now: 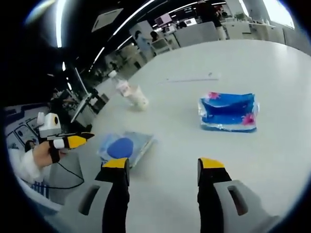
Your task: Arrange the tabletop items into an orderly group along one side of the table until the central work area is clear of visible clutter.
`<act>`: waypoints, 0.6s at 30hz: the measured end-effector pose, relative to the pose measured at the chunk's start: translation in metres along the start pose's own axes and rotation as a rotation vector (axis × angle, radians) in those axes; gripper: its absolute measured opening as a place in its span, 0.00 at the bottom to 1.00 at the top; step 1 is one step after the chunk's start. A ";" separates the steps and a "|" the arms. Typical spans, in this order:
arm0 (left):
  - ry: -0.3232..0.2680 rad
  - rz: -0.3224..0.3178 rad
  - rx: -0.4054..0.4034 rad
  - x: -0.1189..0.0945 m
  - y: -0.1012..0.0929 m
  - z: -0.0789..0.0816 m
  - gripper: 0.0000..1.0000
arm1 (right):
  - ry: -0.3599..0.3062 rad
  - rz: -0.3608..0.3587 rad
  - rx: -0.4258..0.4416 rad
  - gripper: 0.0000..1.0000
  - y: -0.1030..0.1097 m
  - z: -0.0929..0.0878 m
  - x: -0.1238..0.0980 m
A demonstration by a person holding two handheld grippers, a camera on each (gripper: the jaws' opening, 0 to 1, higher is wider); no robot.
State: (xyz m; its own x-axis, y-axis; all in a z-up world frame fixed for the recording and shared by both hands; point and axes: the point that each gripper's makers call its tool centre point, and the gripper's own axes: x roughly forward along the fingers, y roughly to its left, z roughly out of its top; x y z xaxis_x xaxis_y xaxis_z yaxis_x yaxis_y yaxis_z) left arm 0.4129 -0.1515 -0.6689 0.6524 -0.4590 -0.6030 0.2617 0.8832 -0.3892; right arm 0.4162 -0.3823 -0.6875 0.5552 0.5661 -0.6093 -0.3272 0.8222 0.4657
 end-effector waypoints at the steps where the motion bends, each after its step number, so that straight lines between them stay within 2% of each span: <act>1: 0.000 0.001 -0.001 0.000 0.001 -0.001 0.74 | 0.002 0.001 0.000 0.54 0.001 -0.001 0.000; 13: 0.005 0.020 -0.003 -0.004 0.012 -0.003 0.73 | 0.012 0.020 0.010 0.51 0.012 -0.005 0.007; 18: 0.016 0.037 -0.023 -0.004 0.023 -0.012 0.71 | 0.028 0.041 0.014 0.47 0.024 -0.010 0.015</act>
State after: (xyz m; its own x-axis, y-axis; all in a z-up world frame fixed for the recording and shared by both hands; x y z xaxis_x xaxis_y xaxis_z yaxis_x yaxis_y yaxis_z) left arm 0.4077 -0.1306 -0.6835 0.6496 -0.4277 -0.6286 0.2212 0.8973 -0.3819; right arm 0.4093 -0.3539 -0.6917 0.5198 0.6012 -0.6069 -0.3389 0.7973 0.4995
